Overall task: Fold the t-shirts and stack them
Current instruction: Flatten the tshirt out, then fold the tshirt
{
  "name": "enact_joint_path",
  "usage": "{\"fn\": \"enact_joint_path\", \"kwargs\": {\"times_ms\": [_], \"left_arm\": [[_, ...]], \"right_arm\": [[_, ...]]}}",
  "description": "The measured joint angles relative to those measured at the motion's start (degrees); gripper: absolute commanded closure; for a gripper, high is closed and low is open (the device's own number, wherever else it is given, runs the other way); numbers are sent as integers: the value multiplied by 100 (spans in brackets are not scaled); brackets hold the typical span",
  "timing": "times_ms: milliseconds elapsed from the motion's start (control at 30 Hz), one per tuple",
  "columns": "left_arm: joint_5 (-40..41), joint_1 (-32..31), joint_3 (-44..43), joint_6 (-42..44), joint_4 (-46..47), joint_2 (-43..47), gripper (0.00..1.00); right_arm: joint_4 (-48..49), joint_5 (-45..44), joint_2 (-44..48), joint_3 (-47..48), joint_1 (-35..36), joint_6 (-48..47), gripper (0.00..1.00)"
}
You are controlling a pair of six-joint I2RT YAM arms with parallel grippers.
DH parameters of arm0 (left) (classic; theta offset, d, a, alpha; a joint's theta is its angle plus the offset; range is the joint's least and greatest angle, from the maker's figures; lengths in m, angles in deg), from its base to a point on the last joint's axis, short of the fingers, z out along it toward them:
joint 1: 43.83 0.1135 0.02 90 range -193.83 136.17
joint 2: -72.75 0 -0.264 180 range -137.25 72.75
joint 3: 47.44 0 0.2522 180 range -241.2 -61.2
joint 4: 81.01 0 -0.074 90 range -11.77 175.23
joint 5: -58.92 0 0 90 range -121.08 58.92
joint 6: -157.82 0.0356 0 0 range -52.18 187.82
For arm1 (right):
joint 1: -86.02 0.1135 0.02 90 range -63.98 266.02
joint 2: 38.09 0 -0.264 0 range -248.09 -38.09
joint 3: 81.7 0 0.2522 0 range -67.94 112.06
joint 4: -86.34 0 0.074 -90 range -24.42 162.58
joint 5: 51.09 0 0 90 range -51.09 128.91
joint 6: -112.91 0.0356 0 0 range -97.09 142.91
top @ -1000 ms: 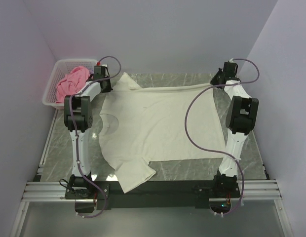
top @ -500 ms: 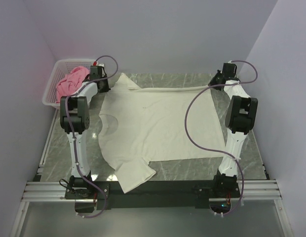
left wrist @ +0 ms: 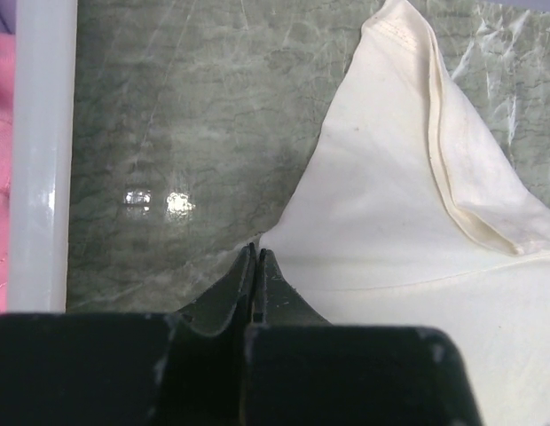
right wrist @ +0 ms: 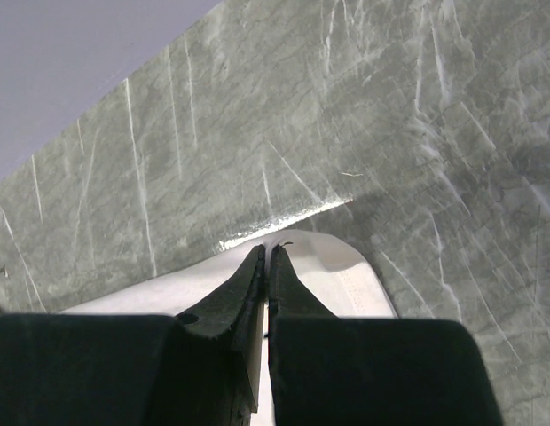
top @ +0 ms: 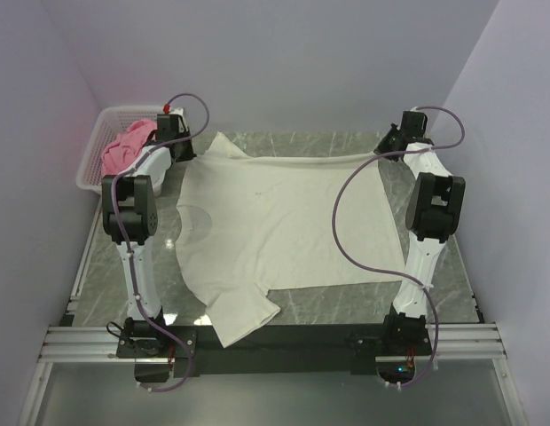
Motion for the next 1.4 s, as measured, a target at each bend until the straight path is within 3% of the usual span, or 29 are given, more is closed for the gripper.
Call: {"fn": "enact_joint_path", "kwargs": {"times_ms": [333, 600, 1067, 1400], "left_arm": [[-83, 17, 11, -7, -219, 76, 99], [-66, 20, 389, -26, -404, 800, 99], [-118, 22, 1513, -310, -597, 1609, 99], [-173, 22, 1829, -402, -704, 1967, 99]], "right_arm": [[-201, -7, 120, -28, 0, -2, 100], [-367, -118, 850, -350, -22, -2, 100], [-437, -164, 1711, -1849, -173, 273, 100], [-479, -251, 2293, -2435, -216, 310, 100]]}}
